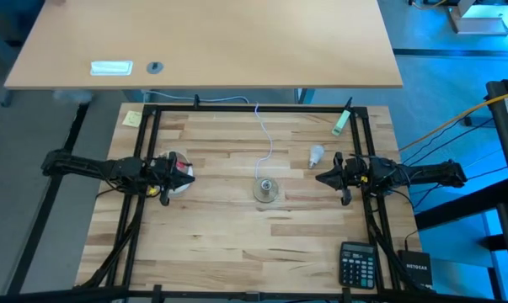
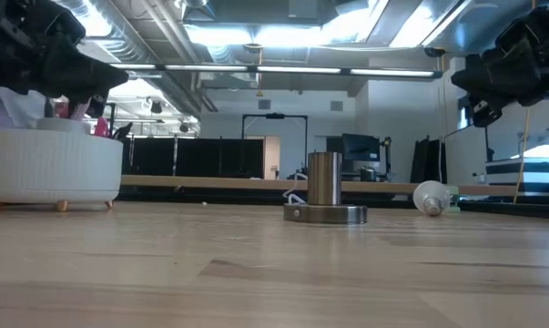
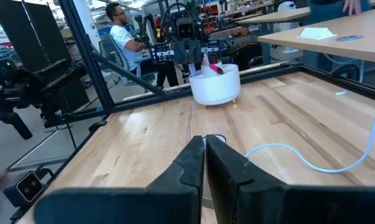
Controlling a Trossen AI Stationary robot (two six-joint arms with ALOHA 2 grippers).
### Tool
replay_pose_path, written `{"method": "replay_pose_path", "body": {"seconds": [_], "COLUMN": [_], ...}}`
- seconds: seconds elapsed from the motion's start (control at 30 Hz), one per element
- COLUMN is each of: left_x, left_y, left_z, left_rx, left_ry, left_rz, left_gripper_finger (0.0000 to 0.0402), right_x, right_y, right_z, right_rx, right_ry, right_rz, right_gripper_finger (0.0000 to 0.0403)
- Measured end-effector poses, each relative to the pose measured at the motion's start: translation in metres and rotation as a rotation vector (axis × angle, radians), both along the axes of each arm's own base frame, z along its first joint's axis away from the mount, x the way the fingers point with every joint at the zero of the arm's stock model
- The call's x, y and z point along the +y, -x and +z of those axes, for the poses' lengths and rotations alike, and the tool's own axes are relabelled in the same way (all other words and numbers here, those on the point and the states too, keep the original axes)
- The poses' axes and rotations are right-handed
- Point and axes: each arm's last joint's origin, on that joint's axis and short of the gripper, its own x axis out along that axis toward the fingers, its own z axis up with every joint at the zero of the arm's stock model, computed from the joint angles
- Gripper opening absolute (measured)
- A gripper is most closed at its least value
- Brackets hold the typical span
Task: Screw lightbulb
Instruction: Return to Home Position
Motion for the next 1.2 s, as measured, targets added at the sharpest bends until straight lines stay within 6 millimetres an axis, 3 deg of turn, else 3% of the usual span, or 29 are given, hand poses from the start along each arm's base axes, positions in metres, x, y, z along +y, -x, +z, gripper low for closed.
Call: {"method": "replay_pose_path", "body": {"seconds": [1.2], "left_x": [0.0000], "left_y": [-0.0001], "left_z": [-0.0032], "left_rx": [0.022], "left_ry": [-0.003], "left_rz": [0.000], "left_gripper_finger": [0.0001], "right_x": [0.0000], "right_y": [0.0000], "right_z": [0.0004], "right_rx": [-0.006], "right_ry": [0.001], "right_rz": [0.000], "right_gripper_finger": [0.0021]}}
